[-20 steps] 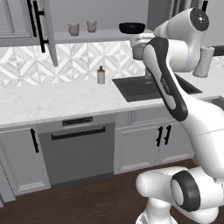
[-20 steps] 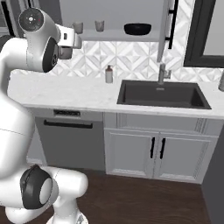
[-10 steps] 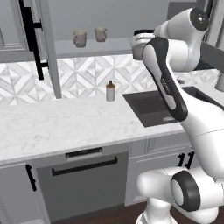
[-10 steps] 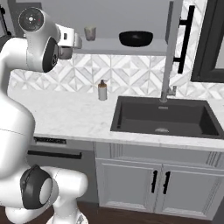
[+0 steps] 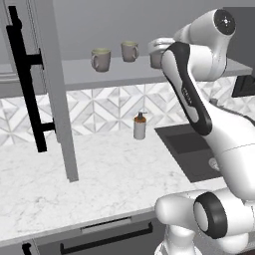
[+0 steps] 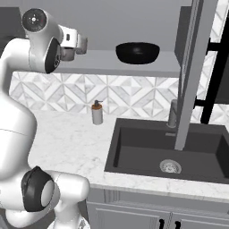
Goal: Gather all objects into one cabinet and sort the glasses and bowls to opposite sides.
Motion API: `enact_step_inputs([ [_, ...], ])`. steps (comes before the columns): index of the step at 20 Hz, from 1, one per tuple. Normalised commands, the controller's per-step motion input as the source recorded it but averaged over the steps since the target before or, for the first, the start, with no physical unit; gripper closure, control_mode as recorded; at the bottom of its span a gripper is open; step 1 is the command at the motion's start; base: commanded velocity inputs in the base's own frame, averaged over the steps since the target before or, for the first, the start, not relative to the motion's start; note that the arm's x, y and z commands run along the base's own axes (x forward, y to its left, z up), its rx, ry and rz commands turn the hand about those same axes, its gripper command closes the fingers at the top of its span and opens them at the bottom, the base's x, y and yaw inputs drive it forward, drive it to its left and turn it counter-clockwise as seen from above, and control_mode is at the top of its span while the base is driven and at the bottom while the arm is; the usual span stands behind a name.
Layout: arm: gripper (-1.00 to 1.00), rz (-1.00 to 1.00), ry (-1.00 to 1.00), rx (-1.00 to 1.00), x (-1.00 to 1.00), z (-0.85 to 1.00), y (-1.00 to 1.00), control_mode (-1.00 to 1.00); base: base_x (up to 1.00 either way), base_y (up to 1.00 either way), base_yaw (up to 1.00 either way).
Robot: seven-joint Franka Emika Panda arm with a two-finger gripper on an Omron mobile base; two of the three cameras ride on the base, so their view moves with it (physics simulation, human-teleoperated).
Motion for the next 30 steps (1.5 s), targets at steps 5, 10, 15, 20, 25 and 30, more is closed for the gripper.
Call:
enact_step_inputs([
  [5, 1.00, 0.00, 0.00, 0.00, 0.00, 0.00, 0.00, 1.00, 0.86, 0.13, 0.00],
  [10, 1.00, 0.00, 0.00, 0.00, 0.00, 0.00, 0.00, -1.00, 0.03, 0.00, 0.00],
  [15, 1.00, 0.18, -0.01, 0.00, 0.39, -0.16, 0.00, -1.00, 0.00, 0.00, 0.00],
  [20, 1.00, 0.18, 0.00, 0.00, 0.17, -0.05, 0.00, -1.00, 0.00, 0.00, 0.00],
  [25, 1.00, 0.00, -0.06, 0.00, 0.00, 0.00, 0.00, -1.00, 0.00, 0.00, 0.00],
  [30, 1.00, 0.00, -0.18, 0.00, 0.23, -0.15, 0.10, -1.00, 0.00, 0.00, 0.00],
])
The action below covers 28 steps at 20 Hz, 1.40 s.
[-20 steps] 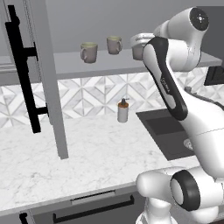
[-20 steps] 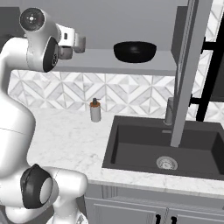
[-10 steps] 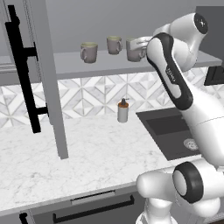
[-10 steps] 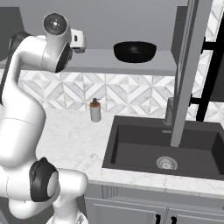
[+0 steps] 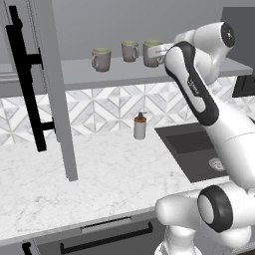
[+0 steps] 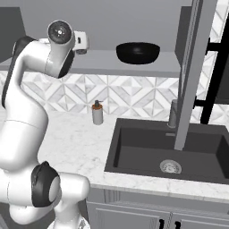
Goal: Gather all objects into one cabinet and sort the glasses and bowls to opposite sides.
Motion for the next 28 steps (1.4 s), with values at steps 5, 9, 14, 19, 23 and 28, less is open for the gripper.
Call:
enact_step_inputs([
  [5, 1.00, 0.00, 0.00, 0.00, 0.04, 0.00, 0.00, -1.00, 0.00, 0.00, 0.00],
  [9, 1.00, 0.00, 0.12, 0.00, 0.32, 0.00, 0.14, -1.00, 0.00, 0.00, 0.00],
  [14, 1.00, 0.00, 0.14, 0.00, 0.46, 0.00, 0.18, -1.00, 0.00, 0.00, 0.00],
  [19, 1.00, 0.00, -0.01, 0.00, 0.62, -0.04, 0.17, -1.00, 0.00, 0.00, 0.00],
  [23, 1.00, 0.00, -0.03, 0.00, 0.09, -0.07, 0.02, -1.00, 0.00, 0.00, 0.00],
  [28, 1.00, 0.00, 0.00, 0.00, 0.00, -0.28, 0.00, -1.00, 0.00, 0.00, 0.00],
])
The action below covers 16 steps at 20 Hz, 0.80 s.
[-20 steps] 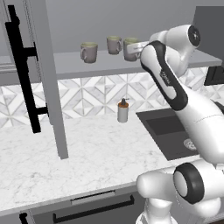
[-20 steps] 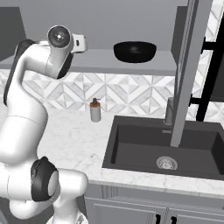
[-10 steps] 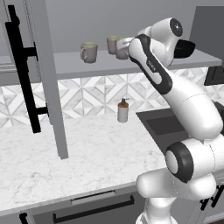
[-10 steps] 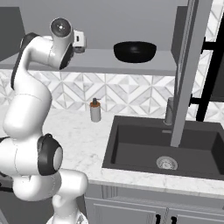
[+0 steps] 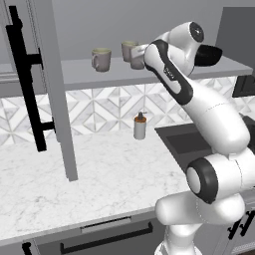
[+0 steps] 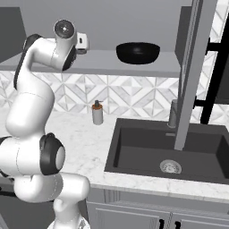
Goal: Gather all objects into one cabinet and sort the glasses and bowls to opposite sides.
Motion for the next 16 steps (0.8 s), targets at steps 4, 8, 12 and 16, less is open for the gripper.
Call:
enact_step_inputs([
  [4, 1.00, 0.00, -0.01, 0.00, 0.00, -0.20, 0.00, -1.00, 0.00, 0.00, 0.00],
  [8, 1.00, 0.00, 0.00, 0.00, 0.11, 0.00, 0.00, -1.00, 0.00, 0.00, 0.00],
  [12, 1.00, 0.00, -0.01, 0.00, 0.43, 0.00, 0.00, -1.00, 0.00, 0.00, 0.00],
  [16, 1.00, 0.00, -0.02, 0.00, 0.45, 0.00, 0.00, -1.00, 0.00, 0.00, 0.00],
])
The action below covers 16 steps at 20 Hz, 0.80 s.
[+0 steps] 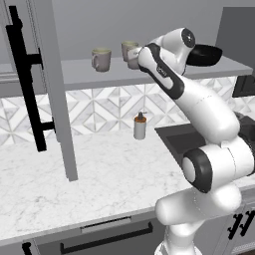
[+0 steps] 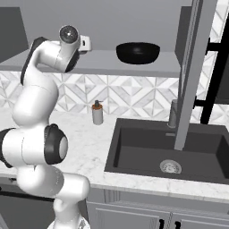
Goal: Gather all objects into one cabinet and sort the glasses and bowls to opposite sides.
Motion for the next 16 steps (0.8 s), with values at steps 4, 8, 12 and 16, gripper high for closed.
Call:
enact_step_inputs([
  [4, 1.00, 0.00, -0.02, 0.00, 0.44, -0.05, 0.00, -1.00, 0.00, 0.00, 0.00],
  [8, 1.00, 0.00, -0.04, 0.00, 0.39, -0.06, 0.01, -1.00, 0.00, 0.00, 0.00],
  [12, -1.00, 0.00, -0.02, 0.00, 0.21, -0.02, 0.06, -1.00, 0.00, 0.00, 0.00],
  [16, -1.00, 0.00, -0.01, 0.00, 0.04, 0.00, 0.00, -1.00, 0.00, 0.00, 0.00],
])
